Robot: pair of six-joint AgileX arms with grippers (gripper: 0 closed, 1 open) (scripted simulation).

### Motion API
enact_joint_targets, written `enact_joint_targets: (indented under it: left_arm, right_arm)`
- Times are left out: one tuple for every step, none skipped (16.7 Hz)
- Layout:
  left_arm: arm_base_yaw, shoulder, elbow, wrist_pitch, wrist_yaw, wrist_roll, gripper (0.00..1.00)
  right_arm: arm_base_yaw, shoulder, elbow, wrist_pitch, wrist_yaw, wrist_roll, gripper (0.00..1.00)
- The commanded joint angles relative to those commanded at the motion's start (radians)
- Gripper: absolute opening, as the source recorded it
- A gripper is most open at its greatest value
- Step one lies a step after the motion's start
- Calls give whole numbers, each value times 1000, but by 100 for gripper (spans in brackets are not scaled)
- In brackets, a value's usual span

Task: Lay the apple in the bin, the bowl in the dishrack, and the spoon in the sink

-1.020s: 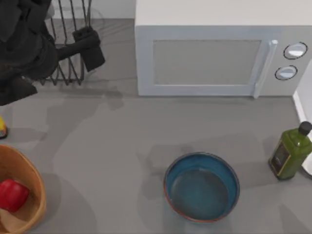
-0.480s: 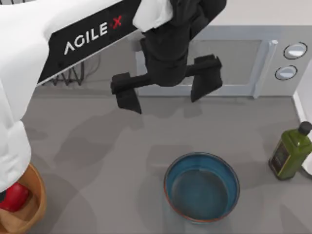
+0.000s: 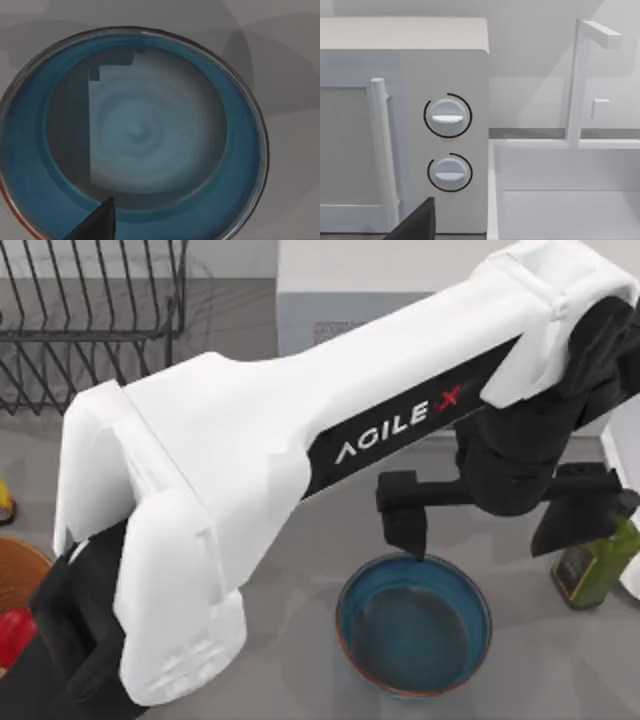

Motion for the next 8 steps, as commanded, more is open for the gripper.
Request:
enact_joint_targets:
  left_arm:
    - [-23,17,28,-14,6,-3,100]
    - [-39,27,47,-24,10,-5,100]
    - [-50,33,60,-29,13,-6,100]
    - [-57,34,68,-31,15,-5,100]
    - [-57,34,68,-31,15,-5,100]
    - [-57,34,68,-31,15,-5,100]
    - [-57,34,68,-31,15,-5,100]
    - [-57,34,68,-31,15,-5,100]
  right_arm:
    - [0,0,0,0,0,0,100]
    - [0,0,0,0,0,0,100]
    - [0,0,0,0,0,0,100]
    - [0,0,0,0,0,0,100]
    - [0,0,0,0,0,0,100]
    - [0,0,0,0,0,0,100]
    - [0,0,0,0,0,0,100]
    - [0,0,0,0,0,0,100]
